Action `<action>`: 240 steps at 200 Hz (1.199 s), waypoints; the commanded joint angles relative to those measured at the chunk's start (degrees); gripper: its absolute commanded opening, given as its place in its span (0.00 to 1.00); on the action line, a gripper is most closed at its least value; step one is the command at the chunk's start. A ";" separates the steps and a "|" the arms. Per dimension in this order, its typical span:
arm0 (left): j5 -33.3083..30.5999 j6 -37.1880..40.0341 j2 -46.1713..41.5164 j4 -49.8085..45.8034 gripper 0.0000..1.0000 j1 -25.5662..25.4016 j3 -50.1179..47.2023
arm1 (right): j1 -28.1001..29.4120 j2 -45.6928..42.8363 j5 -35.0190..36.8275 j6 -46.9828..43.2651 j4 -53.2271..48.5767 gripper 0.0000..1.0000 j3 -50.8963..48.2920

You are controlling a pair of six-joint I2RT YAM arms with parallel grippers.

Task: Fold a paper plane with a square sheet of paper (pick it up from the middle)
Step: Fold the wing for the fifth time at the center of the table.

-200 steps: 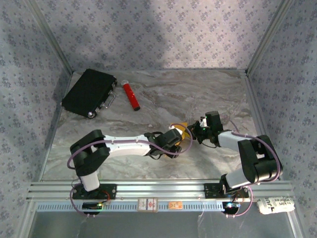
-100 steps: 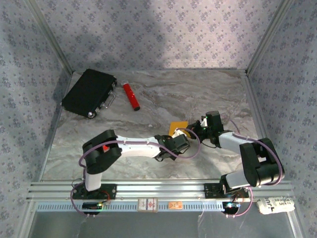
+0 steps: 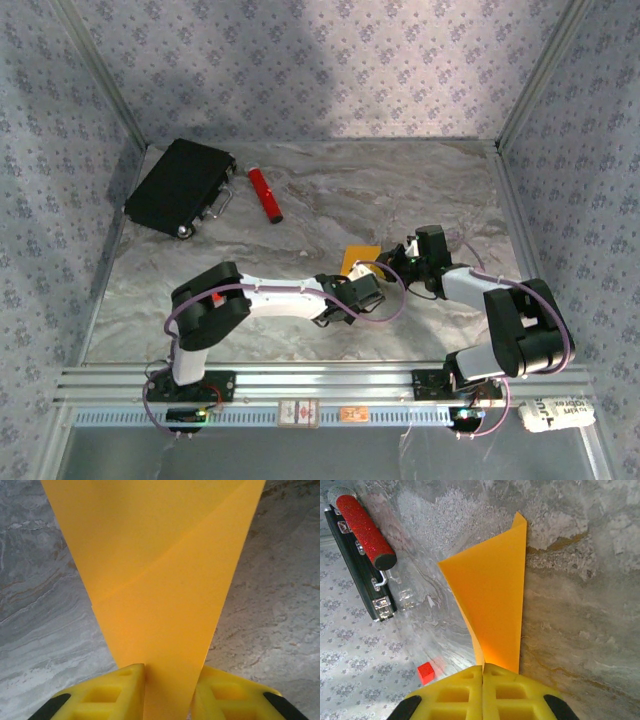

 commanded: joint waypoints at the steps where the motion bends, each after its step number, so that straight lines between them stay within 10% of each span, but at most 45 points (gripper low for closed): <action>1: -1.89 0.04 0.68 -2.39 0.27 -0.60 1.45 | 0.36 -1.17 0.79 0.94 -0.29 0.07 -0.66; 142: -1.25 -0.15 0.03 -1.56 0.04 -0.43 0.75 | 0.19 -5.09 3.28 -4.60 -7.90 0.21 0.31; 179: 5.30 -1.27 -2.09 2.23 0.04 1.57 -1.77 | -1.29 -10.88 8.64 -11.95 -20.85 0.43 2.49; 240: 21.29 -4.53 -5.71 12.88 0.05 7.57 -8.85 | -3.32 -16.01 9.32 -15.07 -25.65 0.46 2.08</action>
